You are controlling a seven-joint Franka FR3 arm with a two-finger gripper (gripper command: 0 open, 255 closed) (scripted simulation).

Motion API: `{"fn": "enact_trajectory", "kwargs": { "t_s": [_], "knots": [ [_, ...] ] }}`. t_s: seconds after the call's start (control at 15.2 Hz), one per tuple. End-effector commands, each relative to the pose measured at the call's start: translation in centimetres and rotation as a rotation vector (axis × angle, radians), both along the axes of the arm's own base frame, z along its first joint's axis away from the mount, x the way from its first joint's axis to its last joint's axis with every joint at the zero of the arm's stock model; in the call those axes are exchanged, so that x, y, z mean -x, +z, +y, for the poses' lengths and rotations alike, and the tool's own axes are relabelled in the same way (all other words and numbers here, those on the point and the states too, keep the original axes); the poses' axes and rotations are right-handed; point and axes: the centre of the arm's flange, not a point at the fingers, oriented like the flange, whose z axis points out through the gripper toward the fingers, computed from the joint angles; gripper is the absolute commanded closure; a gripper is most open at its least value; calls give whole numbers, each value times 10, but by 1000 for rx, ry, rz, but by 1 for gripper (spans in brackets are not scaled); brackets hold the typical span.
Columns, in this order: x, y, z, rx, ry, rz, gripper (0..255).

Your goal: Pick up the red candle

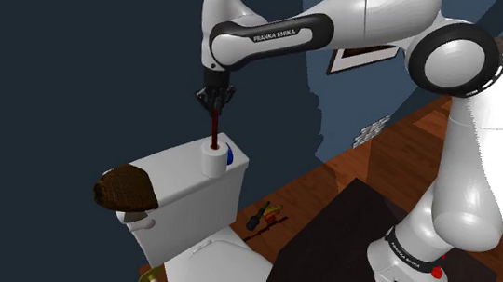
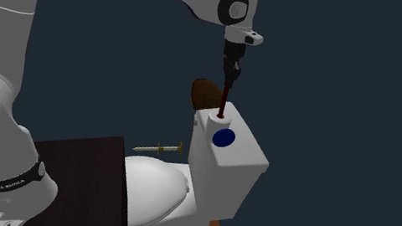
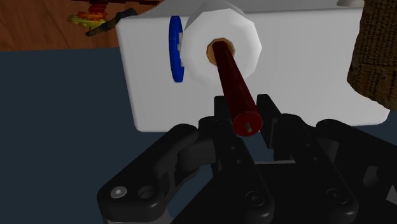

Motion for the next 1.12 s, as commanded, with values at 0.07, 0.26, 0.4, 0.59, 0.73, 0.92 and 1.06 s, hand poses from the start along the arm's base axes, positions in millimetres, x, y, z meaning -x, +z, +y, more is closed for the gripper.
{"fn": "enact_trajectory", "kwargs": {
  "t_s": [0.07, 0.26, 0.4, 0.59, 0.73, 0.92, 1.06],
  "knots": [
    [0, 10, 0, 0, 0, 1, 255],
    [0, 25, 0, 0, 0, 1, 255],
    [0, 36, 0, 0, 0, 1, 255],
    [0, 52, 0, 0, 0, 1, 255],
    [0, 62, 0, 0, 0, 1, 255],
    [0, 78, 0, 0, 0, 1, 255],
    [0, 79, 0, 0, 0, 1, 255]
  ]
}}
